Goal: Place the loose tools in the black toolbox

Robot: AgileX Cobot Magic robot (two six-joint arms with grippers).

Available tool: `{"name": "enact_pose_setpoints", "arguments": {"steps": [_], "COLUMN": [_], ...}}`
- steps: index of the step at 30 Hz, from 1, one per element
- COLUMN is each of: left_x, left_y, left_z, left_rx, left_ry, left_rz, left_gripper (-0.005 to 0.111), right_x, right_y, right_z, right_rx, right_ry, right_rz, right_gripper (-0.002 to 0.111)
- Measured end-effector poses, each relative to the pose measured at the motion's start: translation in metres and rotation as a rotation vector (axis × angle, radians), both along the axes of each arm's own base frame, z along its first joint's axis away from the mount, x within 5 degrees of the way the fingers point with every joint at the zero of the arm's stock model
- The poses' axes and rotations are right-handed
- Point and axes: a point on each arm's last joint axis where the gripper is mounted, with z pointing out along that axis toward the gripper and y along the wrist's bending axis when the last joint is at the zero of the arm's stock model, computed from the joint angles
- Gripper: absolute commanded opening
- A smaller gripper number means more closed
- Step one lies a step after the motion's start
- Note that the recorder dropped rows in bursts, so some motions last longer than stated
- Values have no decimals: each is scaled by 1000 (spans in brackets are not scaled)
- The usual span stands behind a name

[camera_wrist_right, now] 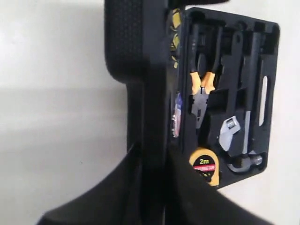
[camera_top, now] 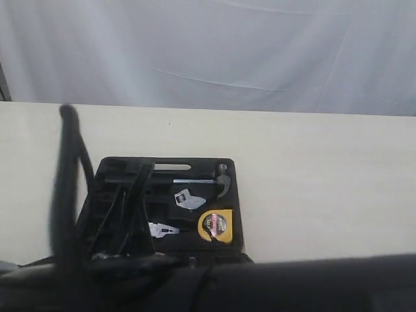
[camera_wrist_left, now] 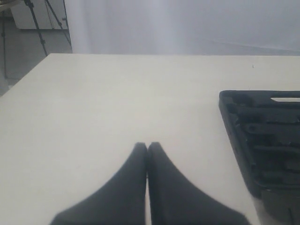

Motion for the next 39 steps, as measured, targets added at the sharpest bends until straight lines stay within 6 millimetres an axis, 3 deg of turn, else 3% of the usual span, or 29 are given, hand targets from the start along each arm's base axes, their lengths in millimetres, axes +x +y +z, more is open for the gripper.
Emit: {"name": "enact_pose_setpoints", "arguments": {"steps": [5,13,18,22,27,30,33,35,37,39], "left_x": [0,0,0,0,0,0,0,0,0,0], "left_y": [0,0,0,0,0,0,0,0,0,0], "left_z": [0,0,0,0,0,0,0,0,0,0], "left_rx": [0,0,0,0,0,0,0,0,0,0], "left_ry": [0,0,0,0,0,0,0,0,0,0], "left_rz": [0,0,0,0,0,0,0,0,0,0], "left_gripper": [0,0,0,0,0,0,0,0,0,0], "right_x": [10,57,112,167,226,248,266,280,285,285], "right_y": [-6,-34,-91,-141,-211,-243,-263,-276,-284,-289], "right_z": [17,44,58,51,26,0,-36,-79,-105,-122], "right_rx": [19,129,268,514,791,826,772,642,565,499], "right_ry": [-5,3,89,235,347,333,301,271,274,290], "right_rz": [-34,-114,-220,-287,-384,-439,-508,-550,-592,-633], "right_gripper": [0,0,0,0,0,0,0,0,7,30]}}
